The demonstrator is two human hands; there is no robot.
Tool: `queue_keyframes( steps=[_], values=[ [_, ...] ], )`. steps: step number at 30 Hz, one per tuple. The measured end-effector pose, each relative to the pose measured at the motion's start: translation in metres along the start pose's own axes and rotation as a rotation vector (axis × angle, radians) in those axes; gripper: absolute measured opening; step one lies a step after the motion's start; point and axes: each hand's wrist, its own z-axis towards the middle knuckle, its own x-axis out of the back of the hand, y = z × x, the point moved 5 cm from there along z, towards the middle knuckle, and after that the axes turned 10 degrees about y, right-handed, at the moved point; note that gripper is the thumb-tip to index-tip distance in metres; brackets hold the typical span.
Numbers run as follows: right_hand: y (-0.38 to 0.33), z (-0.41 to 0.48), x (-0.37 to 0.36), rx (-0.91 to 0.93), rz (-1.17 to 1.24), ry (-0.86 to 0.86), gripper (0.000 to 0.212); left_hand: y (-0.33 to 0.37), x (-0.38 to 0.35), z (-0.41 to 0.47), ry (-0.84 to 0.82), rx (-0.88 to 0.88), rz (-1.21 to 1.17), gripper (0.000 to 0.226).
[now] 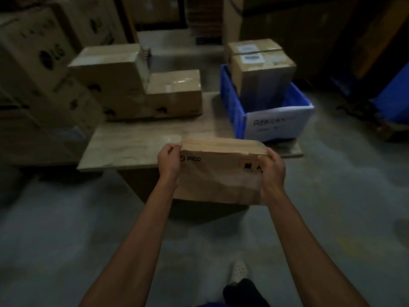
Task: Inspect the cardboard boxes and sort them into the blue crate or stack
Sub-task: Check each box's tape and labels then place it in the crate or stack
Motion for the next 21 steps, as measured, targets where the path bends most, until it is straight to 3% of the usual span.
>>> queue_keyframes(
  steps=[9, 12, 16, 21],
  values=[
    [-0.015, 0.031, -0.120, -0.013, 0.056, -0.284, 0.032, -0.013, 0.044, 0.102, 0.209, 0.028, -0.092, 0.006],
    [-0.003, 0.043, -0.145, -0.035, -0.009, -0.386, 0.030, -0.031, 0.036, 0.133, 0.205, 0.085, -0.096, 0.016],
    [0.020, 0.057, -0.166, -0.023, -0.172, -0.471, 0.032, -0.069, 0.029, 0.158, 0.204, 0.122, 0.023, 0.021],
    [0.032, 0.071, -0.188, 0.008, -0.318, -0.542, 0.045, -0.087, 0.022, 0.175, 0.167, 0.033, 0.236, 0.027]
  ],
)
